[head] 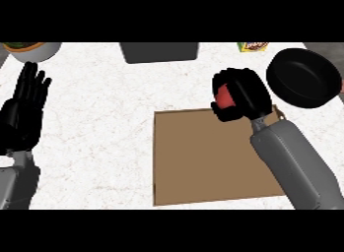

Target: Pick the bell pepper from the tray and place it in the pot

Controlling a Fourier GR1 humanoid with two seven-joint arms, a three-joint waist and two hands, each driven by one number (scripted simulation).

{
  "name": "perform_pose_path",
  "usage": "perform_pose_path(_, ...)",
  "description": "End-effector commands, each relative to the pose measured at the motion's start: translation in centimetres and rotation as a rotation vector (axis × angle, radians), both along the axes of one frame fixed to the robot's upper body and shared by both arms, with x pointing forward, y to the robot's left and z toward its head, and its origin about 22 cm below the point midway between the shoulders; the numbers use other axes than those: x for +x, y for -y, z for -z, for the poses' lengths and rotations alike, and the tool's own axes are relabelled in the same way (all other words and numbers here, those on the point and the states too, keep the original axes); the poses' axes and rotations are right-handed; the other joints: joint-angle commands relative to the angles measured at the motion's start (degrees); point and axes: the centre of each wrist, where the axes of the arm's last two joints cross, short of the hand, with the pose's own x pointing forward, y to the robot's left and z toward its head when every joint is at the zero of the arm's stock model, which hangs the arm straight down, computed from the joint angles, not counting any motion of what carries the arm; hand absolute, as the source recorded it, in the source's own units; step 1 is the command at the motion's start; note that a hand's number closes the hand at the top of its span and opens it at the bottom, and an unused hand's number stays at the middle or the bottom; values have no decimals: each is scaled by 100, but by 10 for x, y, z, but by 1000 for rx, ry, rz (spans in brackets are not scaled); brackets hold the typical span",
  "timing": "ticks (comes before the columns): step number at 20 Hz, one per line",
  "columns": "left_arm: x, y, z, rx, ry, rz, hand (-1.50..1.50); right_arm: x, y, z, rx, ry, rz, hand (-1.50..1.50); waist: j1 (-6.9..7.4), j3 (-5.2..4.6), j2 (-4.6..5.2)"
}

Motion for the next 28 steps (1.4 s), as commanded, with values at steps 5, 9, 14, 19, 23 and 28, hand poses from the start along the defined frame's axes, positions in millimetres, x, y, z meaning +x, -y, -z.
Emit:
perform_pose_path(5, 0, -5, -14, 1, 10, 25, 0, -12, 4, -96, 146, 224, 450, 150, 136, 18, 67)
perform_pose_path(9, 3, 5, -1, -8, 23, 56, 0, -29, 45, -124, 127, 260, 586, 150, 297, 26, 167)
perform_pose_path(14, 7, 20, -11, -2, 42, 77, 0, -37, 123, -130, 89, 167, 660, 150, 398, 34, 200)
perform_pose_path(19, -4, 24, -1, 1, 31, 82, 0, -45, 181, -119, 79, 142, 704, 150, 438, 34, 205)
perform_pose_path(23, 12, 26, -19, 9, 26, 97, 0, -18, 221, -113, 113, 147, 734, 150, 494, 35, 223)
perform_pose_path(28, 7, 31, -9, -6, 46, 106, 0, -23, 280, -94, 128, 137, 697, 150, 520, 37, 233)
